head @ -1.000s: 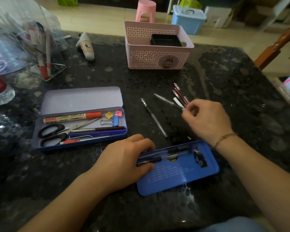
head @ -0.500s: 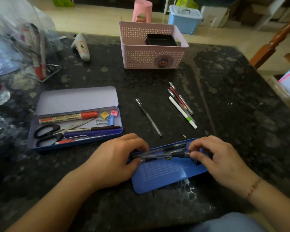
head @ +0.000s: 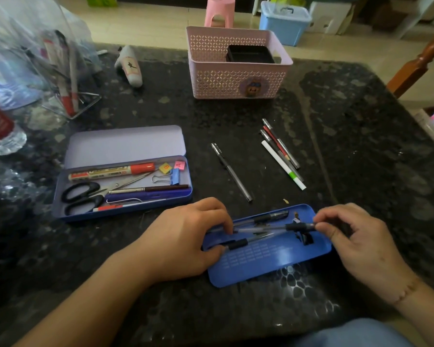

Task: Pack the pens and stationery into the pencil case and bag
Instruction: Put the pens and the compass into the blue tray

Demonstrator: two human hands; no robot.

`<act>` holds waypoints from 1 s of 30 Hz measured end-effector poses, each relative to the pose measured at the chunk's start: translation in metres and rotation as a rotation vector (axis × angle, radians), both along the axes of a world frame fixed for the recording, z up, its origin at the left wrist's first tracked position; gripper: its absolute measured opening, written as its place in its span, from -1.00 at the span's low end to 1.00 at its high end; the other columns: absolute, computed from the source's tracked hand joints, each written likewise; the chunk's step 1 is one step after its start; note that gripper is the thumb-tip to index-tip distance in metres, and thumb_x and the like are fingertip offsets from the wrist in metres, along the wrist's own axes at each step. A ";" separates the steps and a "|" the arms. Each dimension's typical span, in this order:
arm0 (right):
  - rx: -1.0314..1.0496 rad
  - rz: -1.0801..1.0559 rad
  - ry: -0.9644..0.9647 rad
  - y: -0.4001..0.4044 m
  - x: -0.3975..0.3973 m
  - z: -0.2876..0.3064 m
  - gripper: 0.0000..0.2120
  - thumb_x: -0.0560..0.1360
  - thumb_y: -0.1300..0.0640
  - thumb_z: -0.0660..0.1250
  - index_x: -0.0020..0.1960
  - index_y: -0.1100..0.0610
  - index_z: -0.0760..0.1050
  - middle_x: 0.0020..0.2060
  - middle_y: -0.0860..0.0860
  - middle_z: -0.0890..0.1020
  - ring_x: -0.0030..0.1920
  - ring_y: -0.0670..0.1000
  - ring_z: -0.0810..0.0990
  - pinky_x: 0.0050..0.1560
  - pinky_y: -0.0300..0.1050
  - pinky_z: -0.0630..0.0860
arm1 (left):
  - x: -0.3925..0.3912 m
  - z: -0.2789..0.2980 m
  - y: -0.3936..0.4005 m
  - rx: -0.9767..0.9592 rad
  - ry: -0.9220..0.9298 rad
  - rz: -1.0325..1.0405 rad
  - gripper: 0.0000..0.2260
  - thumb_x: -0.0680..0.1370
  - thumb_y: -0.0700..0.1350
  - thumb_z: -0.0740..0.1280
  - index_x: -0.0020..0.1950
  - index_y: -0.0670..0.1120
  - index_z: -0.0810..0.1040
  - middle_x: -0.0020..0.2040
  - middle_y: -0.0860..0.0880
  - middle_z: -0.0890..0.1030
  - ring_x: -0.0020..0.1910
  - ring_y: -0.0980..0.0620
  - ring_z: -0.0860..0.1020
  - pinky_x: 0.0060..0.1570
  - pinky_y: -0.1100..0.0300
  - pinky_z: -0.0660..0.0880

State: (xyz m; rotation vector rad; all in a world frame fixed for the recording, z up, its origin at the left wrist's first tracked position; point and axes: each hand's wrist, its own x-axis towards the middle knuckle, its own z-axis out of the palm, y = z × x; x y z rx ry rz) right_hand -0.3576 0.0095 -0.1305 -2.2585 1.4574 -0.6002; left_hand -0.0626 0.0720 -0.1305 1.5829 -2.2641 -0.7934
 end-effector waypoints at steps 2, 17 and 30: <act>0.009 -0.006 -0.005 0.002 -0.009 0.002 -0.73 0.37 0.31 0.44 -0.15 -0.06 0.56 -0.18 -0.14 0.55 -0.07 -0.16 0.52 -0.07 -0.45 0.39 | -0.001 -0.002 -0.001 -0.017 -0.006 0.016 -0.79 0.46 0.06 0.37 0.07 0.21 0.47 0.15 0.29 0.40 -0.01 0.23 0.51 -0.07 0.27 0.55; -0.273 0.258 0.303 -0.005 0.014 -0.012 -0.80 0.47 -0.04 0.26 -0.13 0.05 0.59 -0.15 -0.07 0.58 -0.12 -0.04 0.48 -0.16 -0.08 0.45 | -0.005 -0.005 0.000 -0.074 -0.070 0.051 -0.87 0.48 0.15 0.32 -0.04 0.16 0.49 0.05 0.23 0.44 -0.12 0.20 0.51 -0.17 0.28 0.54; -0.211 0.199 0.176 -0.028 0.068 0.001 -0.75 0.50 -0.17 0.19 -0.07 -0.02 0.49 -0.18 -0.13 0.51 -0.13 -0.10 0.45 -0.14 -0.13 0.47 | -0.007 -0.005 0.001 -0.096 -0.090 0.013 -0.77 0.46 0.24 0.29 0.04 0.21 0.41 0.09 0.22 0.43 -0.09 0.20 0.50 -0.18 0.26 0.54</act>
